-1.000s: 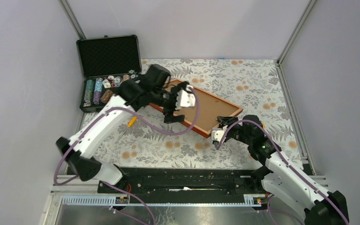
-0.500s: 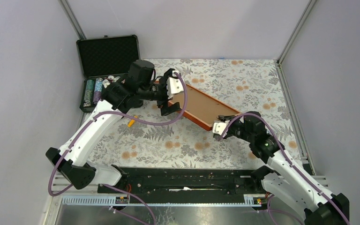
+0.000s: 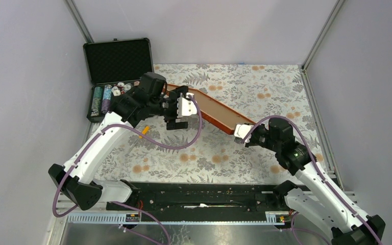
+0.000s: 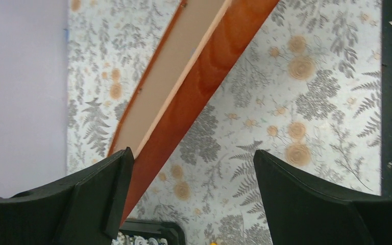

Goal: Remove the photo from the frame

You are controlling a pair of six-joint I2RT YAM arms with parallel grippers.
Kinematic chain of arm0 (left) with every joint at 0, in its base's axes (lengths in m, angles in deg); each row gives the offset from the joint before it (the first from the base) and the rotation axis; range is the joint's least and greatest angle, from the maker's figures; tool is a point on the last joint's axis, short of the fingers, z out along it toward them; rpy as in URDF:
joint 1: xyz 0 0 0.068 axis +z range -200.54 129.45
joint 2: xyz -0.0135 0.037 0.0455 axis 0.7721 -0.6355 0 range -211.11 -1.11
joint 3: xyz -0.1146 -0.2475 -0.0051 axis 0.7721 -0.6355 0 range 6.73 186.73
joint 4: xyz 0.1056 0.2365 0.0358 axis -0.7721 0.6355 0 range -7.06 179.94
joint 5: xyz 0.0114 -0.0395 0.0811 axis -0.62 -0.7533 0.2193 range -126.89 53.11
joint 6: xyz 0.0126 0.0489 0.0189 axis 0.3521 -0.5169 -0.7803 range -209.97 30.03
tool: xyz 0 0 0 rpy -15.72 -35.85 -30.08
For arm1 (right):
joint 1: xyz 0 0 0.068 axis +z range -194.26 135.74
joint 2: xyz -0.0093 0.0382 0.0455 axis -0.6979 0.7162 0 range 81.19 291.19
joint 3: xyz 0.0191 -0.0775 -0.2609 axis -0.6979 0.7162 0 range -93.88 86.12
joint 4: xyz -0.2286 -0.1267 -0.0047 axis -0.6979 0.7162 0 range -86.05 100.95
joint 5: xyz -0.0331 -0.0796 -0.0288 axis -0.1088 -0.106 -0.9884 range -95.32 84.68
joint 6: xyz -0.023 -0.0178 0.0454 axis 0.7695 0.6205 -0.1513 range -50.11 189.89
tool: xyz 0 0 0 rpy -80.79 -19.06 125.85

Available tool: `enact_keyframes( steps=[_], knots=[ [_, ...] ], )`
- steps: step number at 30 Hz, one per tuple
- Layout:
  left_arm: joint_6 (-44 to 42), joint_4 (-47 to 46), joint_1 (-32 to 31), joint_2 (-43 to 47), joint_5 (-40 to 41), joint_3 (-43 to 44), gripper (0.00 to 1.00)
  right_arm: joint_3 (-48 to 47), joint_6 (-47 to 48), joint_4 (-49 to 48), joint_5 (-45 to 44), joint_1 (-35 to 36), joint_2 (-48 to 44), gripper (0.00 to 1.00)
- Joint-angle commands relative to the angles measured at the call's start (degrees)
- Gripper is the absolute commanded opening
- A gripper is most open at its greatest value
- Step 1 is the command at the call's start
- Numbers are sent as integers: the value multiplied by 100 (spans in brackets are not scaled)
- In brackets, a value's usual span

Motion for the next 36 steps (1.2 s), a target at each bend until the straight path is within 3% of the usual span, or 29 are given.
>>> enact_keyframes(
  steps=[1, 11, 17, 24, 36],
  knots=[
    [343, -503, 166, 190, -69, 97, 93, -696, -1296, 547, 260, -14, 46, 0],
    [1569, -1246, 494, 274, 302, 138, 94, -1245, -2465, 1001, 329, -11, -12, 0],
    [2385, -1090, 1253, 107, -265, 721, 95, -1604, -3345, 1329, 282, -21, 114, 0],
    [2609, -1531, 1611, 475, -335, 153, 96, -2169, -4583, 1691, 313, -155, 363, 0],
    [2909, -1825, 1904, 769, -541, -614, 96, -2746, -5776, 1966, 2216, -1624, 983, 0]
  ],
)
